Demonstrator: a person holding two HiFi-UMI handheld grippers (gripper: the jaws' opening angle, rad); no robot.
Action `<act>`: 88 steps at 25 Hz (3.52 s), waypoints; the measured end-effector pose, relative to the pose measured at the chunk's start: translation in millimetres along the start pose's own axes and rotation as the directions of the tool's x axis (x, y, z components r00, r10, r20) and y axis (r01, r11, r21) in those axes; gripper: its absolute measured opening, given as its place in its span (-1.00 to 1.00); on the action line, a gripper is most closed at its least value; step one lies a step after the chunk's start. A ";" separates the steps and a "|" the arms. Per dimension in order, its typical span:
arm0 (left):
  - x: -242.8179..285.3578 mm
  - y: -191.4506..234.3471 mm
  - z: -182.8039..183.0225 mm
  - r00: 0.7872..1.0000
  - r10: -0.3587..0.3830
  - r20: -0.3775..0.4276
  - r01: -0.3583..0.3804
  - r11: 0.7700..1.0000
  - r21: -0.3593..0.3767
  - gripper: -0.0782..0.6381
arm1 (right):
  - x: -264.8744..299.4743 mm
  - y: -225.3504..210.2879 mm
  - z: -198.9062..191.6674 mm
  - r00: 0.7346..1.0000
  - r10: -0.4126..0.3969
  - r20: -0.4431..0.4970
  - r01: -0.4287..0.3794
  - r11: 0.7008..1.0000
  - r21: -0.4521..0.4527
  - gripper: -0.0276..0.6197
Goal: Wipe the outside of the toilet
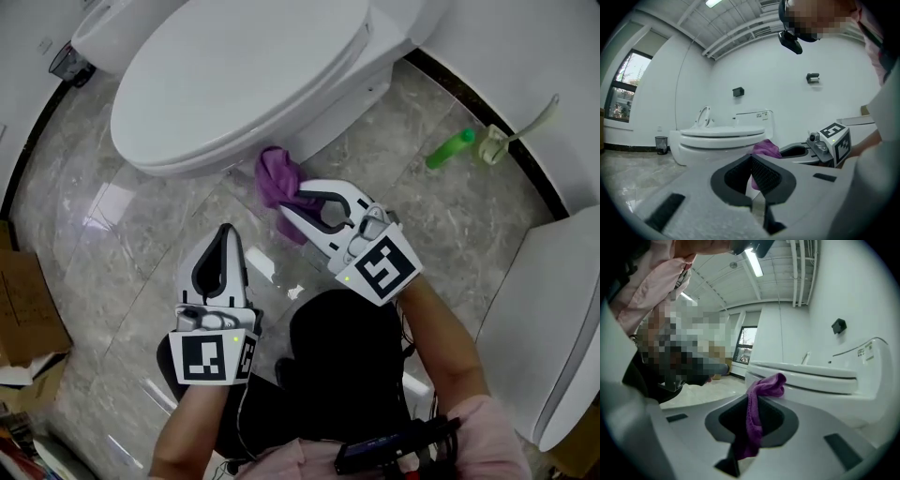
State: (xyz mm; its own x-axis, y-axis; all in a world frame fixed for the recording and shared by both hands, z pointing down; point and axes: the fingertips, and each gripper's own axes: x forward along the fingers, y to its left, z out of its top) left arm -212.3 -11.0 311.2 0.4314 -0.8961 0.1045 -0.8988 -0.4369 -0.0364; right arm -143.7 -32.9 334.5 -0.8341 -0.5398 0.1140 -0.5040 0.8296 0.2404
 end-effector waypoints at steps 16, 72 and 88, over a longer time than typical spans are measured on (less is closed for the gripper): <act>70.7 -89.9 22.7 0.994 -0.111 0.007 0.110 0.993 0.039 -0.76 | -149.7 -182.5 -96.9 0.881 -0.444 -0.164 0.463 0.880 0.107 -0.72; 152.4 -26.4 -143.9 0.957 0.261 -0.123 -0.259 0.965 0.029 -0.76 | -28.0 -385.1 -294.8 0.842 -0.487 -0.232 0.525 0.839 0.144 -0.72; 153.3 -24.8 -154.4 0.960 0.250 -0.130 -0.254 0.967 -0.019 -0.76 | -7.6 -341.3 -292.3 0.871 -0.436 -0.226 0.477 0.860 0.180 -0.72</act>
State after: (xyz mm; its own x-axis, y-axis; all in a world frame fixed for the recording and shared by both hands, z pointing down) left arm -135.9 -125.4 481.6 0.1794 -0.9589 0.2200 -0.9802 -0.1932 -0.0431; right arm 100.3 -353.7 533.3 -0.4563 -0.8640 0.2127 -0.8718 0.4820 0.0877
